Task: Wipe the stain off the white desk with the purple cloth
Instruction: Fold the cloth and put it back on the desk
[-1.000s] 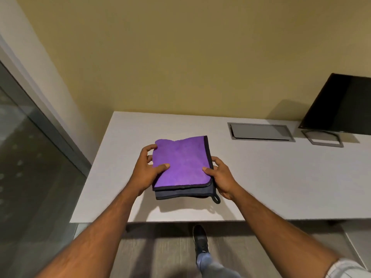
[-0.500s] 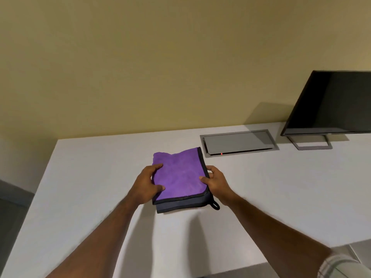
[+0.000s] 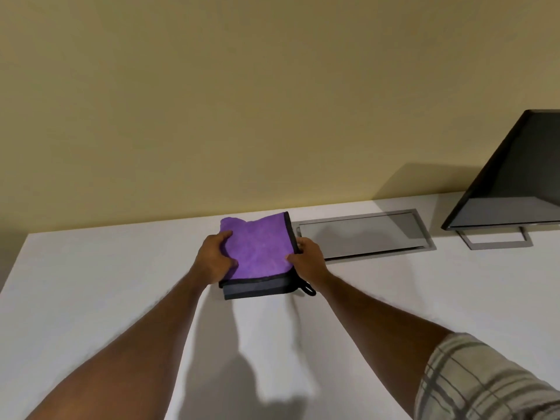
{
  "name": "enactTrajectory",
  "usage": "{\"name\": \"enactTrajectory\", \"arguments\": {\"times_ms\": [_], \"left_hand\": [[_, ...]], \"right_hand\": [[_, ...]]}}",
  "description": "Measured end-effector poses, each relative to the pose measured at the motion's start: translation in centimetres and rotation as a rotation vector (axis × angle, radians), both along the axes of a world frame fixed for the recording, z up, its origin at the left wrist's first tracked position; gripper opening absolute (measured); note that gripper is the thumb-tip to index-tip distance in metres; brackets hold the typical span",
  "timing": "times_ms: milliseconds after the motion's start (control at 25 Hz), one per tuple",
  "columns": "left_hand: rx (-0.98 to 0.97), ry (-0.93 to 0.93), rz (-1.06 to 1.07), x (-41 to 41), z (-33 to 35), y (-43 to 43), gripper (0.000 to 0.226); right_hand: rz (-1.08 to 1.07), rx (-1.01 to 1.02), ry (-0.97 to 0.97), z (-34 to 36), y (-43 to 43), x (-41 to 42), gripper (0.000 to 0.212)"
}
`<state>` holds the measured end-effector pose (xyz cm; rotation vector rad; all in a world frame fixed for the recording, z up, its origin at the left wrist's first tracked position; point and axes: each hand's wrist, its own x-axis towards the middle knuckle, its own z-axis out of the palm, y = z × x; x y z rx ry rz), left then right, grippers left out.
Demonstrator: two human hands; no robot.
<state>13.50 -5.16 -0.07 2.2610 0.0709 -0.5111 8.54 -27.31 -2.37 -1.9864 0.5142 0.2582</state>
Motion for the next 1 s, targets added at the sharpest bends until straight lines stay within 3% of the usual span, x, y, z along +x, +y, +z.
{"name": "enactTrajectory", "arguments": {"times_ms": [240,360,440,520,600,1000], "left_hand": [[0.067,0.039,-0.047,3.7,-4.3,-1.1,0.082],[0.249,-0.079,-0.135,3.0,-5.7,-0.9,0.081],[0.339,-0.210,-0.207,1.9,-6.3,-1.5,0.080],[0.431,-0.274,-0.362,0.6,-6.9,-2.7,0.084],[0.527,-0.211,-0.487,-0.1,-7.7,-3.5,0.086],[0.636,-0.115,-0.554,-3.9,-3.0,-1.2,0.085]], "right_hand": [[-0.048,-0.031,0.050,-2.5,-0.7,3.8,0.043],[0.146,-0.491,-0.079,-3.5,-0.7,3.2,0.044],[0.311,-0.643,-0.214,-4.0,-0.1,2.7,0.049],[0.515,-0.642,-0.235,-4.6,0.5,2.6,0.058],[0.654,-0.631,-0.148,-5.2,1.0,2.5,0.065],[0.757,-0.680,0.040,-1.4,1.7,0.0,0.062]]}}
